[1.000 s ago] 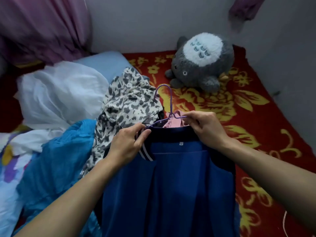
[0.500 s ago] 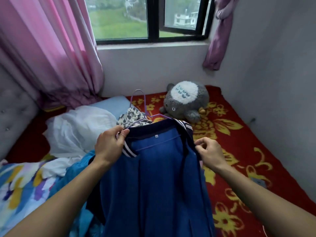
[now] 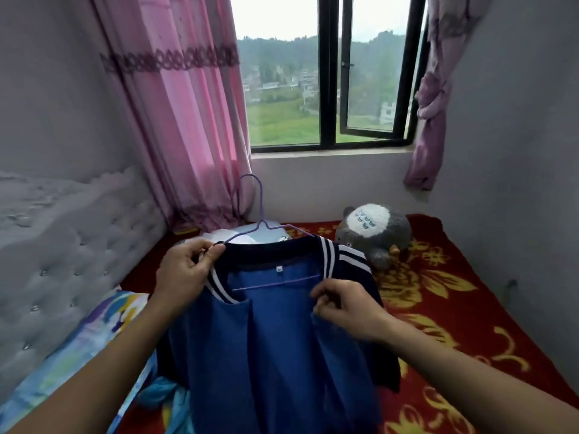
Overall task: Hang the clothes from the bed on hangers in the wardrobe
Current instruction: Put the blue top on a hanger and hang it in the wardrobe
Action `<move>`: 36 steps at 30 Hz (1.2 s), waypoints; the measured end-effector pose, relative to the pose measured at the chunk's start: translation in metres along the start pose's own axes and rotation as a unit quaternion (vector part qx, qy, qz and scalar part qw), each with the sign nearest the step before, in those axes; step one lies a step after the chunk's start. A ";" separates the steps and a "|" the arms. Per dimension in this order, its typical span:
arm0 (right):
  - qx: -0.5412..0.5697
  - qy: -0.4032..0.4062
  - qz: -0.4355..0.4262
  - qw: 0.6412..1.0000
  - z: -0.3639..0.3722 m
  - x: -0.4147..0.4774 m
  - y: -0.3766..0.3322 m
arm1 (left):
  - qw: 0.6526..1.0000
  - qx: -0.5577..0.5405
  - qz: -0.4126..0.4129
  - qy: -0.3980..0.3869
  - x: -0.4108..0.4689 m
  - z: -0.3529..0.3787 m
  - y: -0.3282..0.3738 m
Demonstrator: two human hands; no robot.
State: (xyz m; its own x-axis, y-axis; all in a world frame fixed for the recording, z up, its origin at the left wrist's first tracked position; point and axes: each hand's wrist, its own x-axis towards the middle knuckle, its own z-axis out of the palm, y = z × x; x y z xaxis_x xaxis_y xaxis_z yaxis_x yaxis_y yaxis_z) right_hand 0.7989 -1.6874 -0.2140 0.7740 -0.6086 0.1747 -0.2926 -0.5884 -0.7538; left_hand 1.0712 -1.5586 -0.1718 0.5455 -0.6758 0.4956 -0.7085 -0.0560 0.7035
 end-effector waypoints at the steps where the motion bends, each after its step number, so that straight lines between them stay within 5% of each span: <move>1: 0.000 0.088 -0.014 0.996 -0.010 -0.004 -0.006 | 1.000 0.006 0.005 0.011 -0.010 -0.015 0.009; 3: -0.030 0.270 -0.052 0.961 -0.034 -0.008 -0.034 | 0.999 0.013 0.007 0.035 -0.031 -0.042 0.029; 4: -0.054 0.297 -0.061 0.951 -0.045 -0.007 -0.051 | 0.999 0.011 0.005 0.049 -0.040 -0.052 0.040; 9: -0.305 0.188 -0.046 0.932 -0.032 0.010 -0.111 | 0.993 0.019 0.001 0.118 -0.074 -0.108 0.086; 18: -0.002 0.233 -0.132 0.964 -0.032 0.025 -0.254 | 0.955 0.242 -0.033 0.166 -0.149 -0.212 0.112; 21: 0.078 0.135 -0.222 0.962 0.006 -0.008 -0.308 | 0.948 0.226 -0.066 0.212 -0.172 -0.244 0.113; 25: 0.098 -0.184 -0.219 0.953 0.074 -0.072 -0.320 | 0.944 0.186 -0.074 0.262 -0.225 -0.320 0.114; 30: 0.033 0.112 -0.361 0.925 0.096 -0.099 -0.380 | 0.943 0.217 -0.052 0.248 -0.296 -0.384 0.140; 34: 0.042 -0.111 -0.408 0.905 0.145 -0.133 -0.450 | 0.940 0.224 -0.060 0.251 -0.346 -0.413 0.157; 36: 0.066 -0.136 -0.426 0.892 0.170 -0.142 -0.462 | 0.944 0.207 -0.077 0.246 -0.363 -0.429 0.159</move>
State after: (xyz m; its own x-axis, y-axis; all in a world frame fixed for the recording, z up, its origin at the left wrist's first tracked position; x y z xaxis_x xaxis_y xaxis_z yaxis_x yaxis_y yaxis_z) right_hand 0.9199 -1.2389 0.0017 0.7962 0.1927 0.5735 0.5228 -0.6962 -0.4919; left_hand 0.9528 -1.0070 -0.0213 0.7265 -0.2187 0.6515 -0.6621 -0.4764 0.5785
